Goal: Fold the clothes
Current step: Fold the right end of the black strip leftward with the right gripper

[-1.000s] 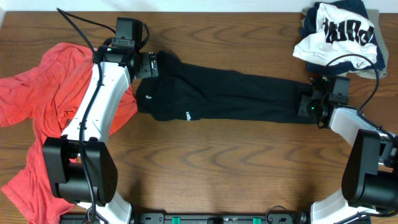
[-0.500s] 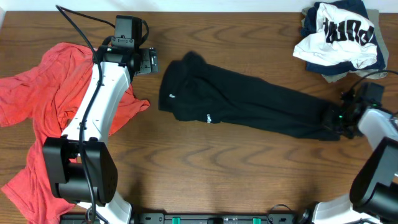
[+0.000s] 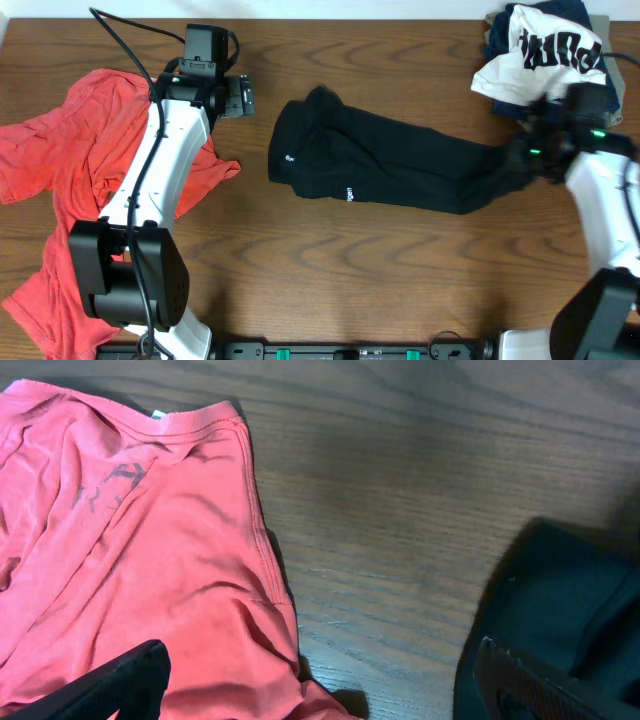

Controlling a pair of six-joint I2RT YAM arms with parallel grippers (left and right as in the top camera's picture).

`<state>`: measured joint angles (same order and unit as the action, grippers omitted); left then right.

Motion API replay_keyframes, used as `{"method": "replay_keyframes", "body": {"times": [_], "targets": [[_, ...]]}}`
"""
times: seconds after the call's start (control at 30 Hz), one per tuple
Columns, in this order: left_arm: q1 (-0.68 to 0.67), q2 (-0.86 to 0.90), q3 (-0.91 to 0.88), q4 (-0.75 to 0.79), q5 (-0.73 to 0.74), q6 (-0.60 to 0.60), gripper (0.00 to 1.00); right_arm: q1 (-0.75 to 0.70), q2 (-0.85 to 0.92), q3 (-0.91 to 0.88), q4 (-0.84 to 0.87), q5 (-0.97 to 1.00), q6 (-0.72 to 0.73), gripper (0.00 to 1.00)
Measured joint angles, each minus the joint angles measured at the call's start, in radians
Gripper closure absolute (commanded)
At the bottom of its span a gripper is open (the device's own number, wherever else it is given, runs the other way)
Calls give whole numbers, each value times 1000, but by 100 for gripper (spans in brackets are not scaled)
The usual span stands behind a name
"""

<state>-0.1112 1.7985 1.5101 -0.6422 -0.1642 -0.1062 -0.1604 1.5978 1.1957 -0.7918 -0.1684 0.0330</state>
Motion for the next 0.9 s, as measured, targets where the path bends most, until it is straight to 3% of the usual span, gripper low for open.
{"method": "replay_keyframes", "body": {"times": [0.37, 0.63, 0.67, 0.7, 0.73, 0.83, 0.9], "targets": [[0, 0, 0, 17, 0, 0, 2, 365, 169, 0, 142, 8, 105, 99], [0, 0, 0, 23, 0, 0, 2, 466, 192, -1, 291, 25, 173, 99], [0, 0, 0, 23, 0, 0, 2, 467, 192, -1, 305, 26, 181, 94], [0, 0, 0, 23, 0, 0, 2, 472, 192, -1, 315, 28, 190, 81], [0, 0, 0, 23, 0, 0, 2, 474, 192, -1, 325, 30, 203, 55], [0, 0, 0, 23, 0, 0, 2, 483, 192, -1, 362, 31, 222, 10], [0, 0, 0, 23, 0, 0, 2, 489, 192, -1, 378, 21, 230, 3]]}}
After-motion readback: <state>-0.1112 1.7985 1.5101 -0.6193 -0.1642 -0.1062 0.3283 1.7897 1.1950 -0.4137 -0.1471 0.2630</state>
